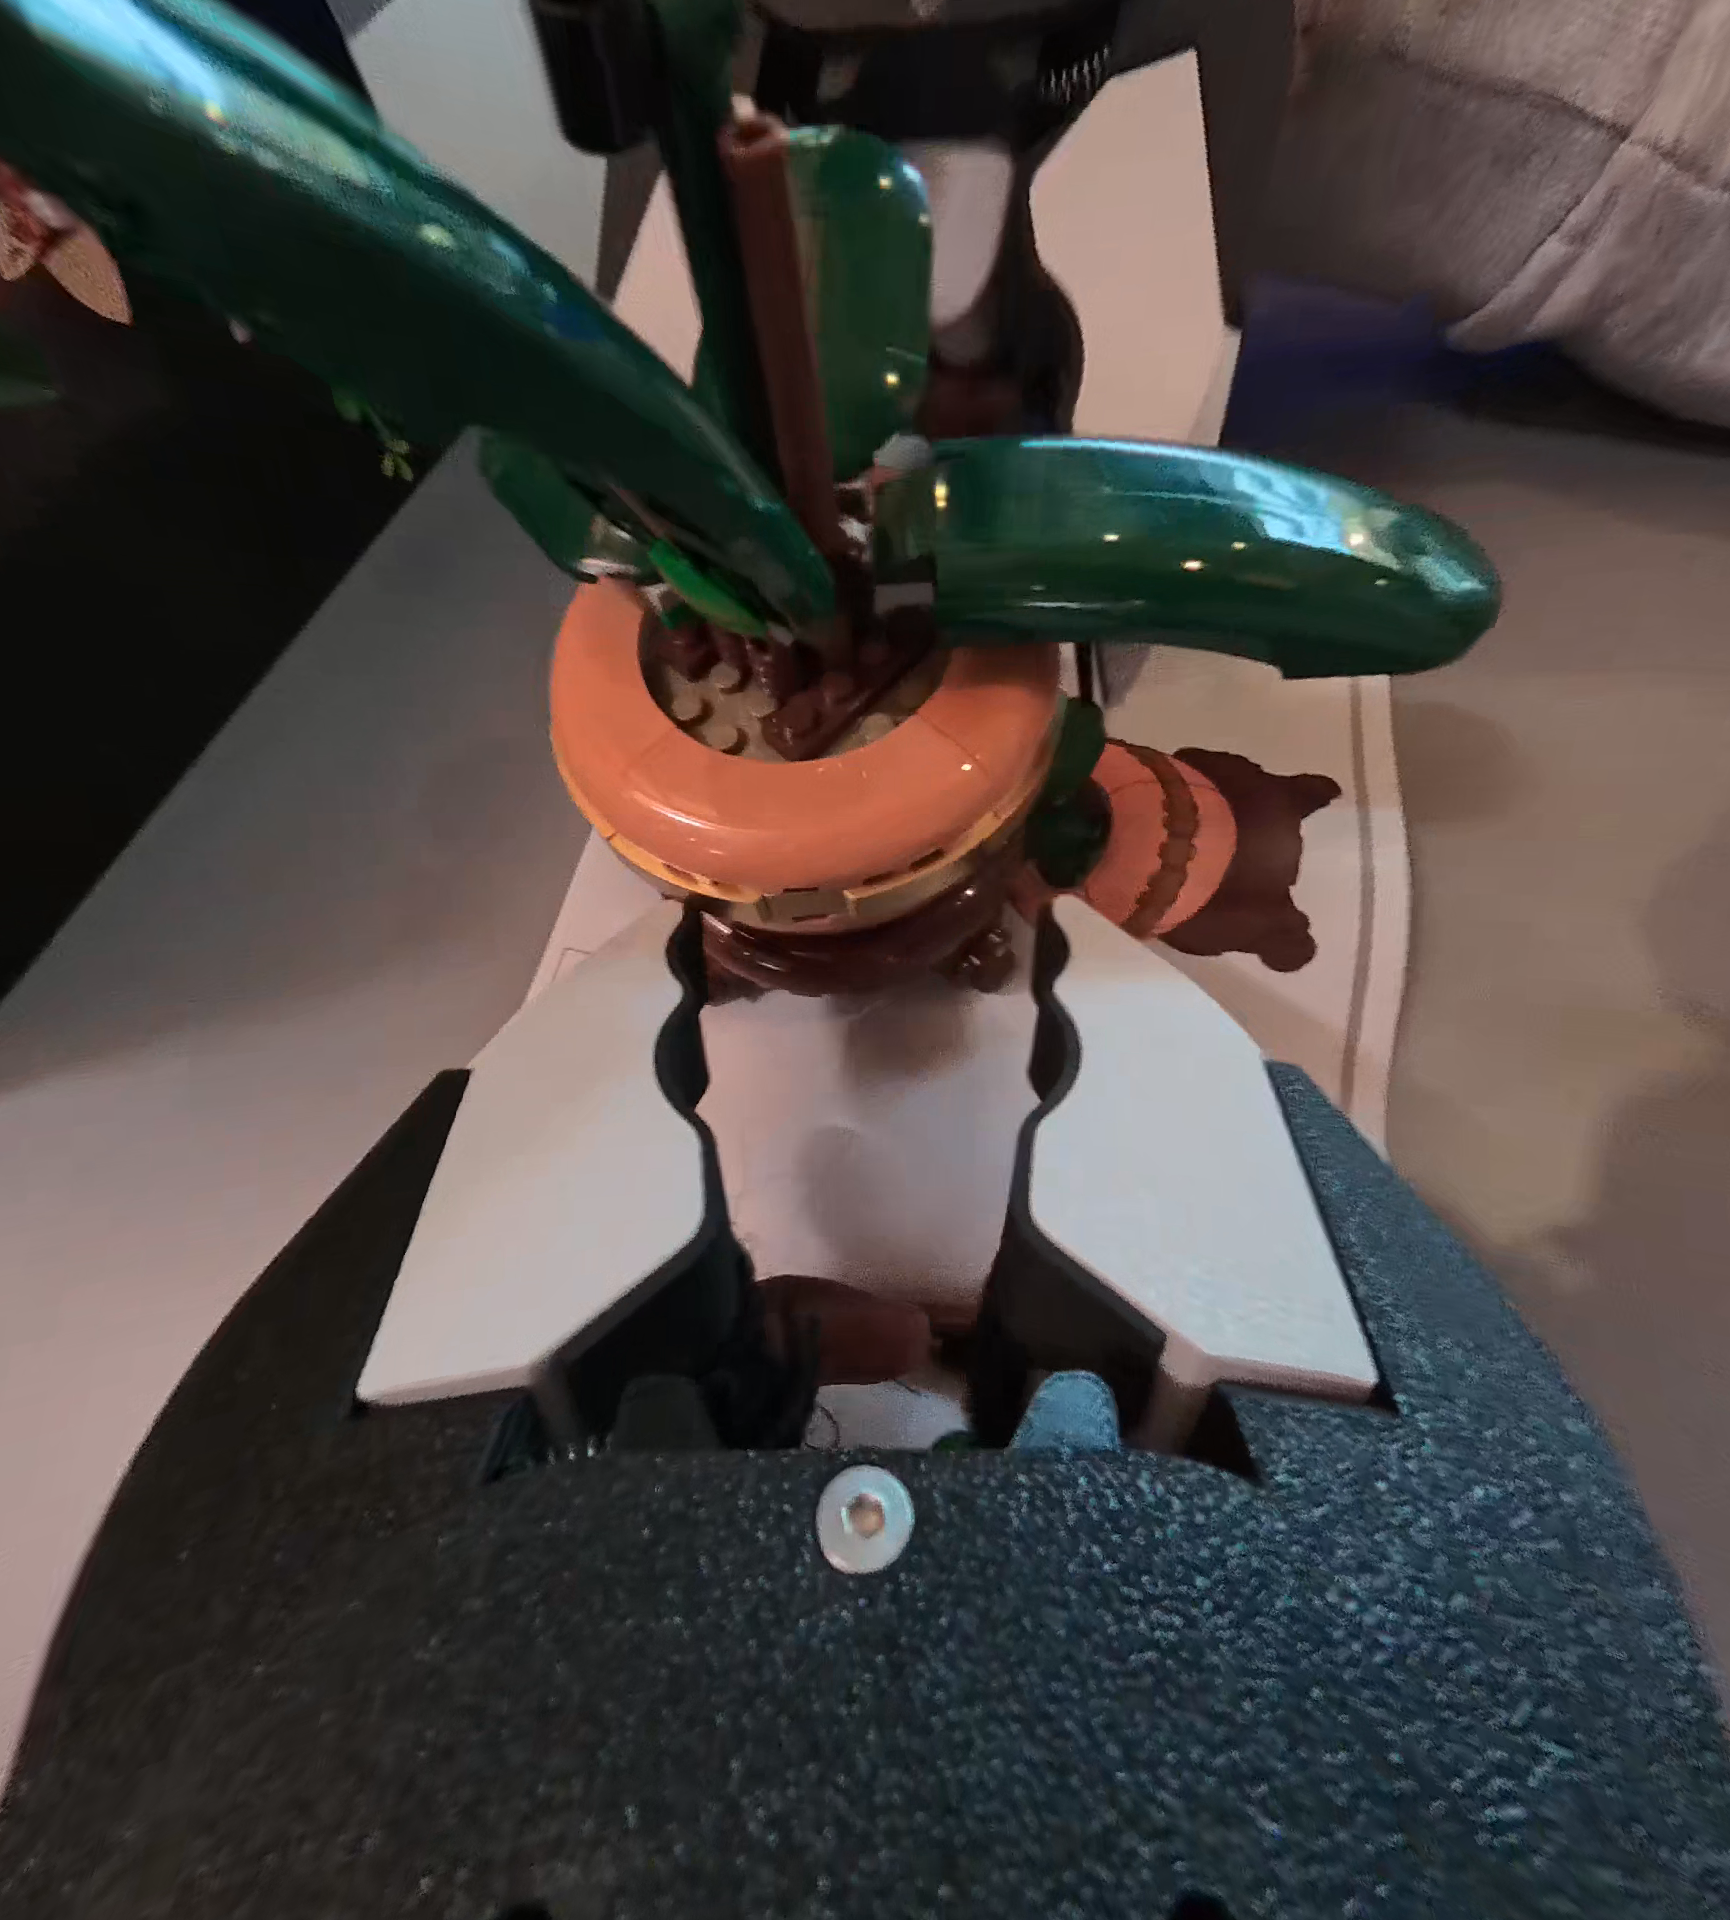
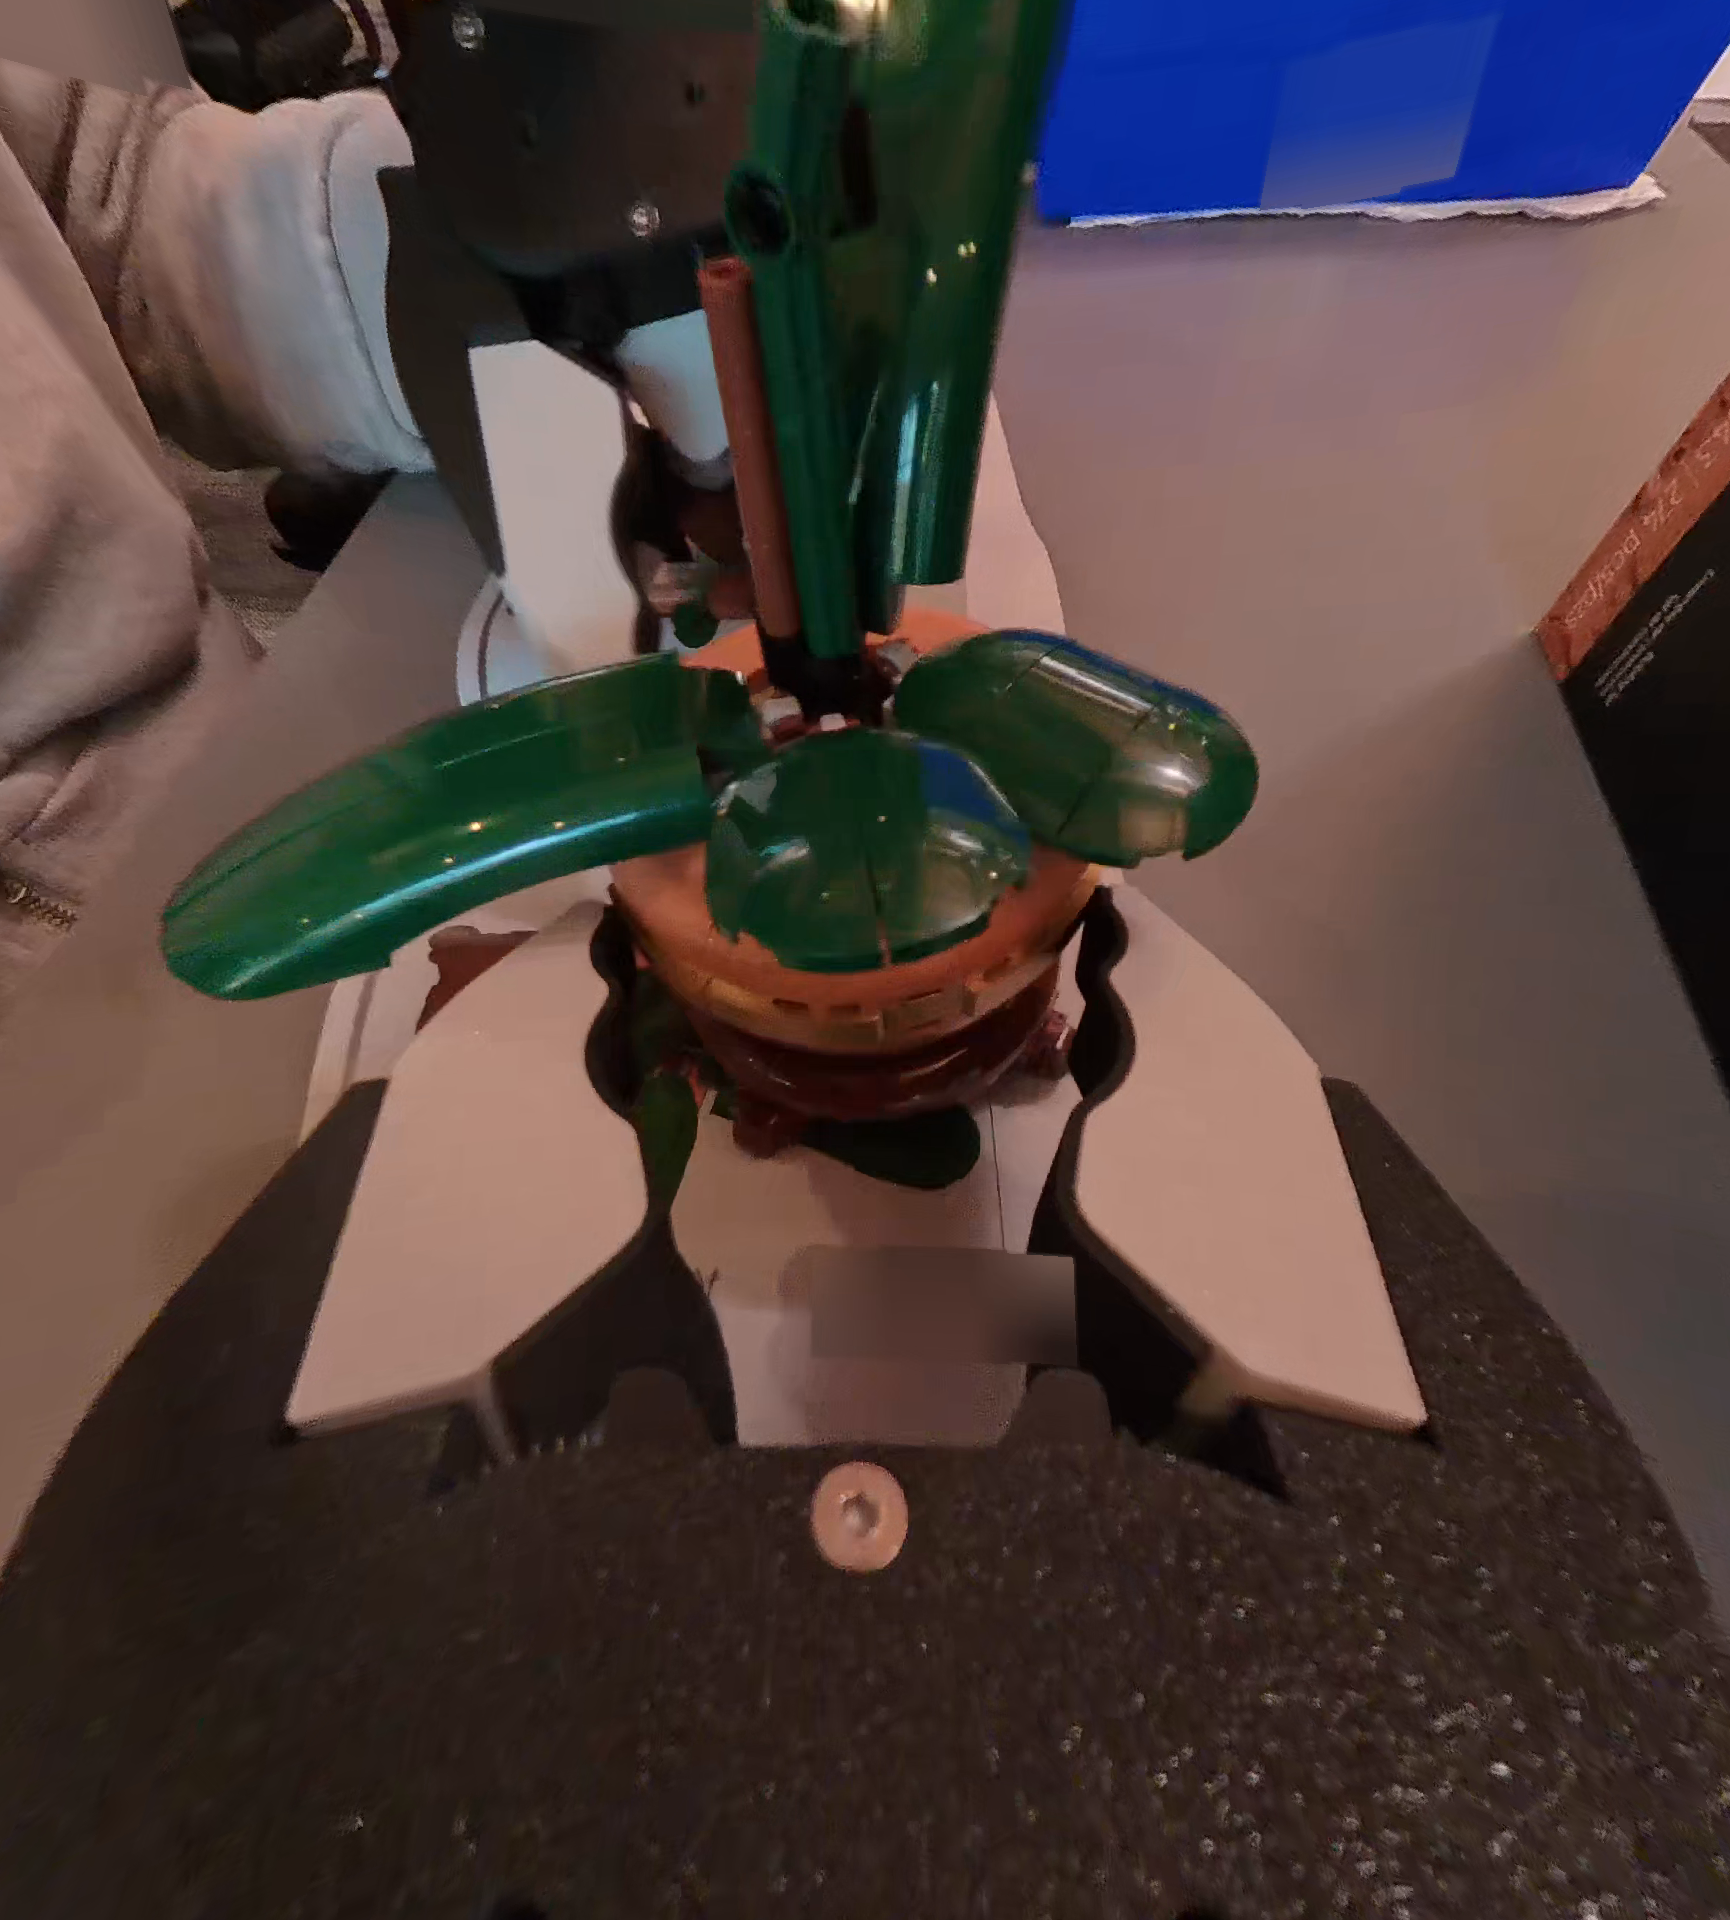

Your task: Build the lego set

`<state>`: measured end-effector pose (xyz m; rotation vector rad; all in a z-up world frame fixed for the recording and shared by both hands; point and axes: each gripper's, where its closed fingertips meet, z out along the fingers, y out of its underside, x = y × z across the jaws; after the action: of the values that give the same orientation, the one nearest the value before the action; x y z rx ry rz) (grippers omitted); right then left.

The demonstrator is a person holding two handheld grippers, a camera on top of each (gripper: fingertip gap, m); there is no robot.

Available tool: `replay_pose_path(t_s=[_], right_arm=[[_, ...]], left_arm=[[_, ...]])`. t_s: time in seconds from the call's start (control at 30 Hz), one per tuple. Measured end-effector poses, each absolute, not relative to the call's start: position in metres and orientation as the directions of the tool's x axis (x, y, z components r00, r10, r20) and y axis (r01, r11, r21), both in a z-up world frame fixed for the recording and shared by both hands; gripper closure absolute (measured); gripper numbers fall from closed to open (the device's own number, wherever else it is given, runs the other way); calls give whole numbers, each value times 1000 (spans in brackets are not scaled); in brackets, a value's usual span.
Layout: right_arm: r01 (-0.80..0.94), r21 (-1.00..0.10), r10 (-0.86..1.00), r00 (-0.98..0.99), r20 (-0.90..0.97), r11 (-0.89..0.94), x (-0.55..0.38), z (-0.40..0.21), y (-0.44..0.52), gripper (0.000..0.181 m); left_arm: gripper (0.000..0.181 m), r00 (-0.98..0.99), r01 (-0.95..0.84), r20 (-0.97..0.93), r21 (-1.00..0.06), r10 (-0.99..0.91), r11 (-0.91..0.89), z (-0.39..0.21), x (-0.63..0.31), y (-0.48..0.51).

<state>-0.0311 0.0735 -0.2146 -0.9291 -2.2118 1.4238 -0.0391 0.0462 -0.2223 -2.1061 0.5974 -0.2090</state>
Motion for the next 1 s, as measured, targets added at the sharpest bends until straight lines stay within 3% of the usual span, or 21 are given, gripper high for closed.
replay_pose_path(t_s=[0.1,0.23,0.33,0.47,0.63,0.87,1.0], right_arm=[[345,-897,725,-688,-42,276,-32,-213,73,100],[442,-887,876,-472,-101,136,-28,-207,72,100],[409,-912,951,-265,-157,-36,-24,-188,69,100],[308,-947,987,-101,-127,-90,-15,-175,59,100],[356,-928,990,124,-69,-109,-4,-208,60,100],[436,-895,996,67,-65,-88,13,-208,51,103],[378,-925,999,34,-31,-42,37,-185,61,108]], left_arm=[[140,860,-330,-64,-827,-507,-456,-221,-46,49],[142,793,-379,-51,-822,-608,-426,-219,-46,51],[141,732,-391,-10,-825,-681,-408,-210,-43,53],[141,627,-464,-32,-818,-778,-341,-196,-34,47],[146,563,-591,-119,-749,-818,-298,-209,-33,45],[147,647,-530,-114,-778,-754,-338,-215,-42,47],[146,744,-453,-144,-826,-652,-334,-193,-69,39]])
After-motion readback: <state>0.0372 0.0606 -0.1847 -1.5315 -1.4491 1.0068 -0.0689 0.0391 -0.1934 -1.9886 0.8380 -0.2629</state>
